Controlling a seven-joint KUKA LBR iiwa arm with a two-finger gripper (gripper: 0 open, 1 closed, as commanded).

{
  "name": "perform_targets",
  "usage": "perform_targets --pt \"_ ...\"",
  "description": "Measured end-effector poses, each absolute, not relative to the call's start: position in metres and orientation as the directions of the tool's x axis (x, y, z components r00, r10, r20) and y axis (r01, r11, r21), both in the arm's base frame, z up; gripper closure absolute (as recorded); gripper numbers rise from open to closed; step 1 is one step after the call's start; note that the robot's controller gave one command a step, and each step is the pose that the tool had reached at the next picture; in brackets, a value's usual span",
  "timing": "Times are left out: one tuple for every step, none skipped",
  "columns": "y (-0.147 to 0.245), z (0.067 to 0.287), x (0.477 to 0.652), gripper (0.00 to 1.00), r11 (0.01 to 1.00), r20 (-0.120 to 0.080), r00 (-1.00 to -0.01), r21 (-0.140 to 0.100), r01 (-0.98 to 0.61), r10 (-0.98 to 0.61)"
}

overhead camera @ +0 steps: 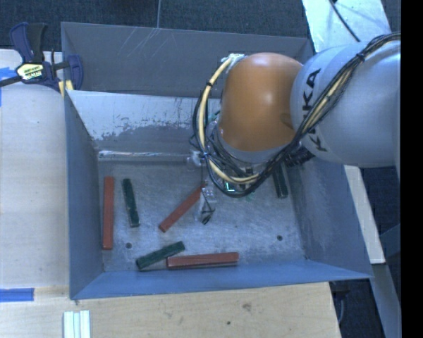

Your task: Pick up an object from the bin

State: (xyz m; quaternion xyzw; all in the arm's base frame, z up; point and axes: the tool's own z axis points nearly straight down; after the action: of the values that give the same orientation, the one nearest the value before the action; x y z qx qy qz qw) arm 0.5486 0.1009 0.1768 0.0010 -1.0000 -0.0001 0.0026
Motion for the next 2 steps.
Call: perform_targets --pt "0.1146 0.0692 0.535 0.0 0.983 0.002 -0.983 0.001 0.185 0.185" --pt "0.1139 0.0718 0.5367 1.0 0.982 -0.003 -0.982 0.002 0.186 0.186"
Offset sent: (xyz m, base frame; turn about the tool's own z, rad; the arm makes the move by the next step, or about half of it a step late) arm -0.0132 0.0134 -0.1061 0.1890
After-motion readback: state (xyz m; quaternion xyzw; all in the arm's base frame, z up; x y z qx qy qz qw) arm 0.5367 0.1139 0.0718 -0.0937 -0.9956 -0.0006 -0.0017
